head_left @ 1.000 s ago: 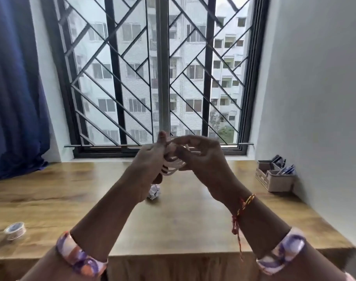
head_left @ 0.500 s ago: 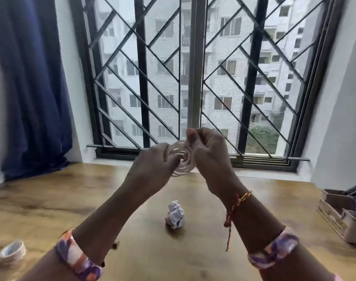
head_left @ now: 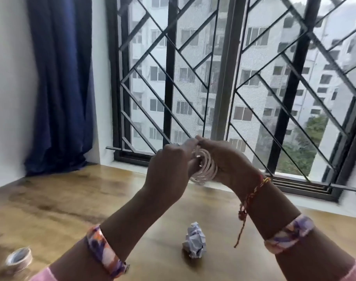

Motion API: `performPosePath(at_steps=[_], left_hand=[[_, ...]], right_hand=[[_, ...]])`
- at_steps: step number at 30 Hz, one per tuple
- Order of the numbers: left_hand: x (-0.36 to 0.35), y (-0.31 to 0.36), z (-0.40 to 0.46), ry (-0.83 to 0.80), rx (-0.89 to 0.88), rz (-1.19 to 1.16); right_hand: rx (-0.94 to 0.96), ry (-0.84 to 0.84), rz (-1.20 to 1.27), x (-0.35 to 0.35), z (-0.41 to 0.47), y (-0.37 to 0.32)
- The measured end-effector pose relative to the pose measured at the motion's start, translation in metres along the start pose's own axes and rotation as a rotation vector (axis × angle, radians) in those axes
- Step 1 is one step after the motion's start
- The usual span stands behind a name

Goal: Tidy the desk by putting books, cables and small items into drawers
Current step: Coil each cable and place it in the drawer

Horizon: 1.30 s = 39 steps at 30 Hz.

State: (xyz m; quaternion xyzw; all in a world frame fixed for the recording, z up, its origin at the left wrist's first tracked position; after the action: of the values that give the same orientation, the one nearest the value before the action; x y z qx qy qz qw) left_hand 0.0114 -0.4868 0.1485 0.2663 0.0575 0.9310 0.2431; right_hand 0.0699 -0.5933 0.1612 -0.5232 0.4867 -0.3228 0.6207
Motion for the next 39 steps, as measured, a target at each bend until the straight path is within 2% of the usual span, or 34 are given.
performPosePath(at_steps=[2, 5, 9, 11, 16, 18, 20, 23, 25, 28, 31, 34, 37, 39], left_hand=[[-0.003, 0.000, 0.003, -0.040, -0.012, 0.037], [-0.005, 0.003, 0.003, -0.060, -0.060, 0.217], [-0.010, 0.010, 0.007, 0.008, -0.032, 0.405], [-0.009, 0.012, 0.012, 0.060, -0.026, 0.425], [-0.004, 0.019, 0.020, 0.028, -0.053, 0.418], [-0.006, 0.022, 0.022, -0.027, 0.016, 0.499], [-0.004, 0.023, 0.023, -0.039, 0.081, 0.538], [-0.001, 0.019, 0.022, -0.059, 0.188, 0.569], [-0.002, 0.011, 0.019, 0.005, 0.180, 0.538], [0.002, 0.005, 0.018, 0.003, 0.162, 0.565], [0.008, 0.004, 0.019, -0.088, 0.184, 0.563], [0.012, 0.000, 0.016, -0.080, 0.171, 0.452], [0.017, -0.005, 0.012, -0.067, 0.215, 0.177], [0.021, -0.010, 0.011, -0.113, 0.286, 0.005]], right_hand=[[-0.027, -0.012, 0.032, 0.001, 0.003, 0.000], [0.050, 0.051, -0.021, 0.001, 0.005, -0.006], [0.112, -0.007, 0.007, -0.002, 0.002, -0.018], [0.080, -0.054, 0.045, -0.006, 0.002, -0.024], [-0.008, -0.139, 0.053, -0.005, 0.000, -0.027], [0.045, -0.101, -0.020, -0.003, 0.001, -0.027], [0.170, -0.063, -0.219, -0.002, 0.002, -0.026], [0.374, -0.165, -0.347, -0.007, -0.004, -0.023], [0.466, -0.209, -0.344, -0.010, -0.008, -0.021], [0.577, -0.190, -0.442, -0.011, -0.006, -0.020], [0.756, -0.064, -0.824, -0.013, 0.000, -0.018], [0.834, 0.032, -1.149, -0.015, -0.003, -0.016], [0.769, -0.003, -1.149, -0.014, -0.005, -0.013], [0.644, -0.058, -0.921, -0.013, -0.002, -0.008]])
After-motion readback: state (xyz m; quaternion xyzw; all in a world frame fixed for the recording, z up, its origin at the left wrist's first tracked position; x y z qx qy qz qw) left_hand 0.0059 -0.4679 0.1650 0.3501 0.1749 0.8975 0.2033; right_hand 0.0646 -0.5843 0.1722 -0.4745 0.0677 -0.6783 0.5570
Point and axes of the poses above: each hand's wrist, its own z-axis towards the middle knuckle, its own x-axis out of the back of the hand, y = z × x, the point moved 1 cm from there along z, towards the middle knuckle, and after that the axes turned 3 degrees about y, right-handed, at the moved point
